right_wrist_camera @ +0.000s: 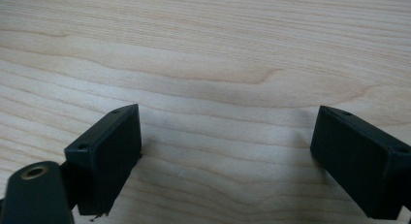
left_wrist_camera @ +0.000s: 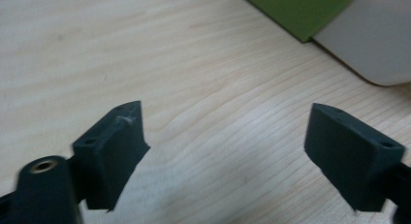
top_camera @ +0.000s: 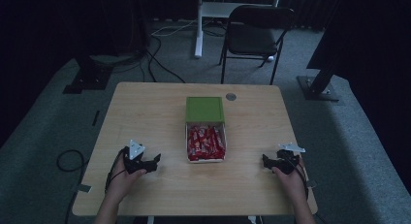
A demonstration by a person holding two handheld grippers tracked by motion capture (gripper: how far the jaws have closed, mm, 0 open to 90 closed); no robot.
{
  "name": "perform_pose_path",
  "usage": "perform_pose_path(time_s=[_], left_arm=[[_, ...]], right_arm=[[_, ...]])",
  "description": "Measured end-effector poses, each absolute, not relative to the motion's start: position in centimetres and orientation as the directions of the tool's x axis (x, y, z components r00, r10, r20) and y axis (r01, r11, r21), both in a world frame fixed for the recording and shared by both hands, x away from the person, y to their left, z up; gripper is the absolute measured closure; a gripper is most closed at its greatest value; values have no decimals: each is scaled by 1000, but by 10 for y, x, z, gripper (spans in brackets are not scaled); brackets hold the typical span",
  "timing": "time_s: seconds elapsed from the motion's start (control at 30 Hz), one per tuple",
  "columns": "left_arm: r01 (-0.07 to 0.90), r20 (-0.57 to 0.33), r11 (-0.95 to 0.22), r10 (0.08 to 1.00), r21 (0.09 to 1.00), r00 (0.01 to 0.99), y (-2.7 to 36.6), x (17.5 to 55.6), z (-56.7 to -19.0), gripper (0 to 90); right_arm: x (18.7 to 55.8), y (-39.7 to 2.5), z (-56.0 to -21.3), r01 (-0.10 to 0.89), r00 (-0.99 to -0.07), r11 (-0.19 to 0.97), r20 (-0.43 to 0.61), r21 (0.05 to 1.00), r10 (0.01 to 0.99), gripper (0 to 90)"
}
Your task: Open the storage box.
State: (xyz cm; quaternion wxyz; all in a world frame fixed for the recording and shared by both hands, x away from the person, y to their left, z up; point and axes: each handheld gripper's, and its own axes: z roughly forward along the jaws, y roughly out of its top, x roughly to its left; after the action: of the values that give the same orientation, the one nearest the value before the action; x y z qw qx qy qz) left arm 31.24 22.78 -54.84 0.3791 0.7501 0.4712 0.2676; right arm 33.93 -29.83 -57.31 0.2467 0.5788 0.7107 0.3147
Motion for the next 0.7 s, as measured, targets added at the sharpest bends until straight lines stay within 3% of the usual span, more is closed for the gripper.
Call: perform_pose_path(time_s=[0.2,0.3,0.4,0.7], left_arm=[[497,76,-285,914,819,398,235,313,-548,97],[530,44,-239,934,813,354,240,313,-550,96],[552,61,-233,948,801,313,247,314,-551,27],[582,52,-181,972,793,231,261,314,-553,27]], right_arm=[[340,-298,-573,668,-206,131,13,733,979,104],[340,-298,-573,668,-205,130,13,733,979,105],[340,-298,-573,668,-205,130,13,733,979,105],[340,-298,-573,669,-206,130,14,732,979,104]])
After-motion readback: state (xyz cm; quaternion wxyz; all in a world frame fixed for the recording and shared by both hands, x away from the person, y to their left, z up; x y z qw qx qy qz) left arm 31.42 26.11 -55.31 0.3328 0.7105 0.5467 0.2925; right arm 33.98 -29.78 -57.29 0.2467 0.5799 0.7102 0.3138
